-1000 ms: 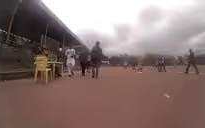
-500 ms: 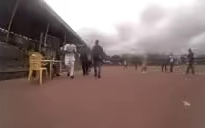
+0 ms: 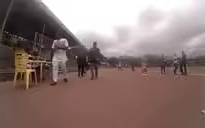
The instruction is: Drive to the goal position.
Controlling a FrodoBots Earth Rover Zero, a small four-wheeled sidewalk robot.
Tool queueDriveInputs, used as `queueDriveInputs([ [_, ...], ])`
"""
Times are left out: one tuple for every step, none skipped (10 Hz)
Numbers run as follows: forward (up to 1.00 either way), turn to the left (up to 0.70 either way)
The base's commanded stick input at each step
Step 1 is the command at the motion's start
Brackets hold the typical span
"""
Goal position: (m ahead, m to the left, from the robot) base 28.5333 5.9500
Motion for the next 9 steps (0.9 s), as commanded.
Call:
queueDriveInputs([
  [1.0, -0.27],
  [1.0, -0.15],
  [1.0, 0.0],
  [1.0, 0.0],
  [1.0, 0.0],
  [1.0, 0.0],
  [1.0, 0.0],
  [1.0, 0.0],
  [1.0, 0.0],
])
